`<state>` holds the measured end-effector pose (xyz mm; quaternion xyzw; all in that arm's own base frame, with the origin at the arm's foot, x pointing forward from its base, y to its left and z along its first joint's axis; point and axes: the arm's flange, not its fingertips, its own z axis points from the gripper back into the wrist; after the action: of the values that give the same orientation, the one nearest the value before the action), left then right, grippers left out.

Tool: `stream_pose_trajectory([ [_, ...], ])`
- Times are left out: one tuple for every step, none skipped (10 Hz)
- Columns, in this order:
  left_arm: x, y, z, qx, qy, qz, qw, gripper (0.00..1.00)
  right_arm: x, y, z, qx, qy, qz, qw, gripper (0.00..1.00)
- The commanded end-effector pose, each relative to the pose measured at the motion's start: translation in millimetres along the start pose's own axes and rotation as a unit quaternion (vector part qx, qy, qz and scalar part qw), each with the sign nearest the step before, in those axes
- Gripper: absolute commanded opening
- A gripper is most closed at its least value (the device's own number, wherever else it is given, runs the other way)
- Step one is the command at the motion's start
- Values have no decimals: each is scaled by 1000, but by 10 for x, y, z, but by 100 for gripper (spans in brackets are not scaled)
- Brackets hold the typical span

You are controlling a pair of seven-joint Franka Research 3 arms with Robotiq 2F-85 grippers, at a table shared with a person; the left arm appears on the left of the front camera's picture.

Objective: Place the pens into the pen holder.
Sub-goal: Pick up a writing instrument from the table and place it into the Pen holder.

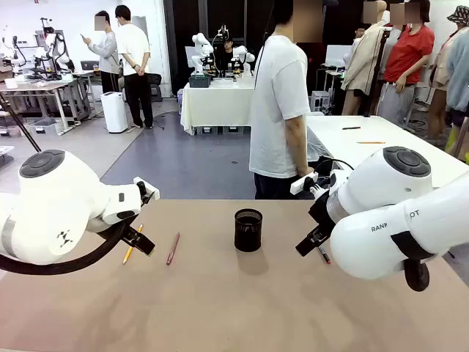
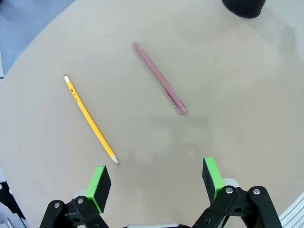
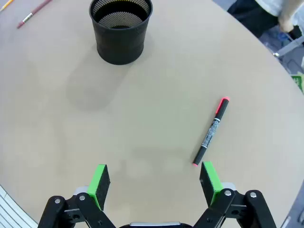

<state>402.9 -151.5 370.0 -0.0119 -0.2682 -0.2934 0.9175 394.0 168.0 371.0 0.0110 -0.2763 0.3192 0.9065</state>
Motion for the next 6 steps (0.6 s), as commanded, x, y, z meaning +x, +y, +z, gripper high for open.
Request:
stream_pose_trajectory([
  [1,0,2,0,0,0,1000,100,0,0,0,0,0,0,1000,100],
  [1,0,2,0,0,0,1000,100,0,0,0,0,0,0,1000,100],
  [1,0,2,0,0,0,1000,100,0,0,0,0,0,0,1000,100],
  [1,0,2,0,0,0,1000,100,0,0,0,0,0,0,1000,100],
  [1,0,2,0,0,0,1000,100,0,0,0,0,0,0,1000,100],
  [1,0,2,0,0,0,1000,100,0,0,0,0,0,0,1000,100],
])
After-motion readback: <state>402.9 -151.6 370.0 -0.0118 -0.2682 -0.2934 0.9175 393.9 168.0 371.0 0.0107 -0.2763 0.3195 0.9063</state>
